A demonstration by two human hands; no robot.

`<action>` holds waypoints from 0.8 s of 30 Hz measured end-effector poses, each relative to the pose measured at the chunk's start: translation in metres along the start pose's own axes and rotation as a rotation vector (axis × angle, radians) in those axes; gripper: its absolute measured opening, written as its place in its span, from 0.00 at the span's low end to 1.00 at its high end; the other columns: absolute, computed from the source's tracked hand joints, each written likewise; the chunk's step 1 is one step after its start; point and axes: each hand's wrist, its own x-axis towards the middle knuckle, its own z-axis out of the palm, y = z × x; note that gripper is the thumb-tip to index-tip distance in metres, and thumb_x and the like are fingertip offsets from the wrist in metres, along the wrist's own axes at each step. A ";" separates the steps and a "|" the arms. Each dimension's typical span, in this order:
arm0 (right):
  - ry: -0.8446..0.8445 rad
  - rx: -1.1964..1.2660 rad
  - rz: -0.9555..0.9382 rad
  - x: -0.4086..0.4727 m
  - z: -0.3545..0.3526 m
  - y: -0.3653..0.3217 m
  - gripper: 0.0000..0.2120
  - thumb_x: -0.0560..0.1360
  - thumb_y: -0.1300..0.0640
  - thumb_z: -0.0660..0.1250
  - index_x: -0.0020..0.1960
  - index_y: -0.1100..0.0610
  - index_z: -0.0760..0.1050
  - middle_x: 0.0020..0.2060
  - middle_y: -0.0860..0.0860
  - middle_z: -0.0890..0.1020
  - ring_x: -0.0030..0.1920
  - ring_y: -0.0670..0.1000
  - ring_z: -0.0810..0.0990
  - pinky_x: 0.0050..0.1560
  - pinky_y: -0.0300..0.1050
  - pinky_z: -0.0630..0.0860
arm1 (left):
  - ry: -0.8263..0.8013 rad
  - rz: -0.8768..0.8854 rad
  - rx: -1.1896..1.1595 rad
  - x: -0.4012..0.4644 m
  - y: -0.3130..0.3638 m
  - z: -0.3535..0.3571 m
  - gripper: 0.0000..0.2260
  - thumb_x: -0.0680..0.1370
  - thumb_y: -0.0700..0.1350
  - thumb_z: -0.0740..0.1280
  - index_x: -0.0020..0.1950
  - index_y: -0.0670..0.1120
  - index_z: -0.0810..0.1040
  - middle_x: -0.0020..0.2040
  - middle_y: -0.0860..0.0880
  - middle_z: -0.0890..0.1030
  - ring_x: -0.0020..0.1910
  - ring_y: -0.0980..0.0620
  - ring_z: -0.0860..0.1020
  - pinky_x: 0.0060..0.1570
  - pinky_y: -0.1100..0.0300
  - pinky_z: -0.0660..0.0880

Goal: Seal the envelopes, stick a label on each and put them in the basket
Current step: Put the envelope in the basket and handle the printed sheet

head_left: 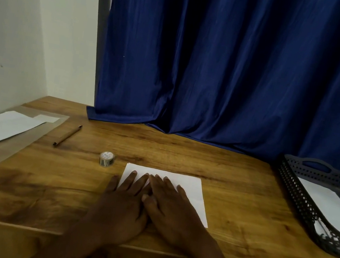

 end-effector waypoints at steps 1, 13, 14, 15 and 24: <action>-0.009 0.006 0.009 0.000 0.000 0.003 0.34 0.80 0.32 0.42 0.82 0.45 0.45 0.82 0.44 0.49 0.80 0.42 0.42 0.78 0.47 0.37 | 0.000 -0.004 -0.009 0.000 0.000 0.000 0.38 0.72 0.66 0.31 0.82 0.57 0.38 0.82 0.56 0.38 0.79 0.54 0.33 0.75 0.46 0.33; 0.020 -0.233 0.217 -0.019 -0.014 0.060 0.34 0.80 0.32 0.40 0.81 0.45 0.41 0.81 0.45 0.43 0.80 0.47 0.39 0.77 0.50 0.39 | -0.007 -0.079 -0.040 0.001 0.001 -0.001 0.34 0.80 0.68 0.39 0.83 0.56 0.41 0.82 0.55 0.39 0.80 0.54 0.36 0.78 0.46 0.36; 0.028 -0.234 0.216 -0.019 -0.013 0.059 0.34 0.80 0.32 0.40 0.81 0.45 0.41 0.81 0.45 0.43 0.80 0.47 0.39 0.76 0.50 0.39 | -0.020 -0.094 -0.042 0.001 0.002 -0.003 0.33 0.81 0.68 0.40 0.83 0.55 0.41 0.83 0.55 0.40 0.80 0.54 0.37 0.79 0.45 0.37; 0.034 -0.232 0.215 -0.019 -0.012 0.058 0.33 0.80 0.32 0.40 0.81 0.45 0.41 0.81 0.46 0.43 0.80 0.47 0.39 0.76 0.50 0.38 | -0.036 -0.111 -0.041 0.001 0.005 -0.006 0.33 0.81 0.67 0.41 0.83 0.54 0.41 0.83 0.54 0.40 0.81 0.53 0.37 0.78 0.44 0.37; 0.048 -0.202 0.187 -0.023 -0.014 0.055 0.31 0.83 0.37 0.41 0.82 0.47 0.43 0.82 0.46 0.45 0.81 0.47 0.39 0.79 0.52 0.41 | -0.004 0.076 -0.032 0.034 0.052 -0.019 0.27 0.85 0.57 0.48 0.83 0.54 0.43 0.84 0.52 0.44 0.82 0.49 0.38 0.79 0.40 0.39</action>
